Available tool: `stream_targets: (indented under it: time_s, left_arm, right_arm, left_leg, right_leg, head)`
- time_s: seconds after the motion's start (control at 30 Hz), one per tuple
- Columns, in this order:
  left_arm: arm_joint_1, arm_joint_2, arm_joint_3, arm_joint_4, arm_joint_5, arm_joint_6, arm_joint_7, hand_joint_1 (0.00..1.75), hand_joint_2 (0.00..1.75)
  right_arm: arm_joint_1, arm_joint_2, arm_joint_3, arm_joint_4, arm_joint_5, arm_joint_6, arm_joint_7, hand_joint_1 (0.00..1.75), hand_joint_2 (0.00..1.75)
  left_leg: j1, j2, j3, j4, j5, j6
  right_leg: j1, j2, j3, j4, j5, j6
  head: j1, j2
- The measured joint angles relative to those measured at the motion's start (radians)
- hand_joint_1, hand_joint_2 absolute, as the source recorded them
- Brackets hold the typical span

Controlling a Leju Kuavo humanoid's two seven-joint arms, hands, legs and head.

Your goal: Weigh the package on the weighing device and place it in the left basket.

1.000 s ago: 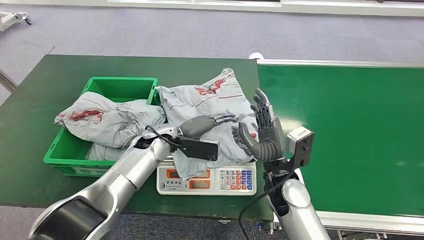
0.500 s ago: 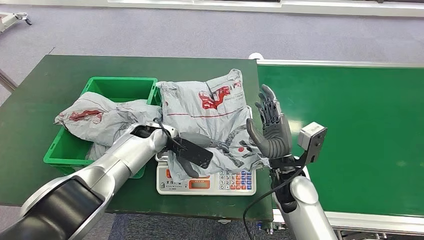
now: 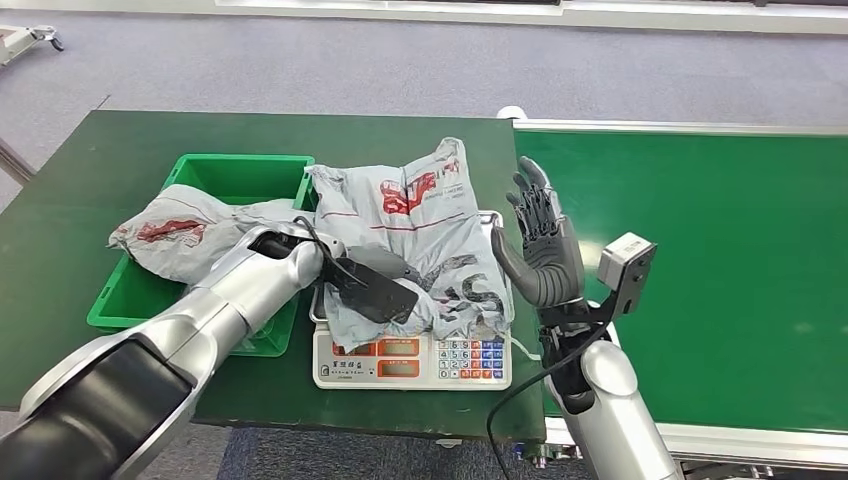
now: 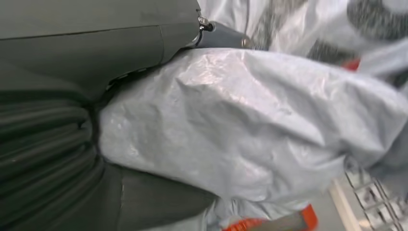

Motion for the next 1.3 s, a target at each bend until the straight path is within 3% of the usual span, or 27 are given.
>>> stream_targets:
  time_s: [0.2, 0.37, 0.63, 0.83, 0.97, 1.1, 1.2, 1.3]
  left_arm:
    - [-0.03, 0.011, -0.004, -0.057, 0.023, 0.163, 0.01, 1.75, 1.75]
    - [-0.068, 0.033, -0.008, -0.204, 0.03, 0.288, 0.053, 1.75, 1.75]
    - [-0.101, 0.088, -0.02, -0.462, 0.025, 0.422, 0.13, 1.75, 1.75]
    - [-0.107, 0.122, -0.032, -0.558, -0.018, 0.488, 0.178, 1.75, 1.75]
    - [-0.088, 0.182, -0.028, -0.564, -0.039, 0.57, 0.241, 1.75, 1.75]
    - [-0.011, 0.273, 0.041, -0.52, -0.043, 0.677, 0.253, 1.75, 1.75]
    - [0.038, 0.315, 0.094, -0.49, -0.06, 0.702, 0.245, 1.75, 1.75]
    - [0.077, 0.341, 0.132, -0.48, -0.081, 0.71, 0.295, 1.75, 1.75]
  right_arm:
    - [0.023, -0.004, 0.001, 0.0, -0.017, 0.023, -0.036, 0.0, 1.75]
    - [0.056, -0.005, 0.0, -0.001, -0.021, 0.04, -0.055, 0.0, 1.75]
    - [0.096, -0.004, -0.011, -0.03, -0.02, 0.056, -0.054, 0.0, 1.75]
    - [0.123, -0.004, -0.024, -0.056, -0.016, 0.058, -0.056, 0.0, 1.75]
    - [0.158, -0.004, -0.041, -0.076, 0.0, 0.058, -0.062, 0.0, 1.75]
    - [0.203, -0.004, -0.062, -0.099, 0.022, 0.059, -0.063, 0.0, 1.75]
    - [0.222, -0.004, -0.077, -0.111, 0.028, 0.06, -0.061, 0.0, 1.75]
    - [0.229, -0.004, -0.085, -0.12, 0.031, 0.063, -0.059, 0.0, 1.75]
  left_leg:
    - [0.0, -0.001, -0.001, 0.0, 0.001, 0.0]
    - [0.0, -0.003, -0.002, 0.0, 0.001, 0.0]
    - [0.0, -0.003, -0.003, 0.0, 0.001, 0.0]
    - [0.0, -0.003, -0.003, 0.0, 0.001, 0.0]
    - [0.0, 0.0, -0.002, -0.001, 0.0, -0.001]
    - [0.0, 0.004, 0.0, -0.002, 0.0, -0.002]
    - [0.001, 0.002, -0.001, -0.002, 0.001, -0.002]
    - [0.001, -0.002, -0.003, -0.002, 0.001, -0.003]
  right_leg:
    - [0.0, 0.0, -0.001, 0.0, 0.0, 0.0]
    - [0.0, -0.002, -0.001, 0.0, 0.0, 0.0]
    - [0.0, -0.002, -0.002, 0.0, 0.0, 0.0]
    - [0.0, -0.002, -0.002, 0.0, 0.0, 0.0]
    - [0.0, 0.0, -0.002, 0.0, 0.0, 0.0]
    - [0.0, 0.004, -0.002, 0.0, 0.0, -0.001]
    - [0.001, 0.002, -0.003, 0.0, -0.001, -0.002]
    - [0.001, -0.001, -0.003, 0.001, -0.001, -0.002]
  head:
    - [0.0, 0.0]
    - [0.0, 0.0]
    - [0.0, 0.0]
    - [0.0, 0.0]
    - [0.0, 0.0]
    - [0.0, 0.0]
    - [0.0, 0.0]
    - [0.0, 0.0]
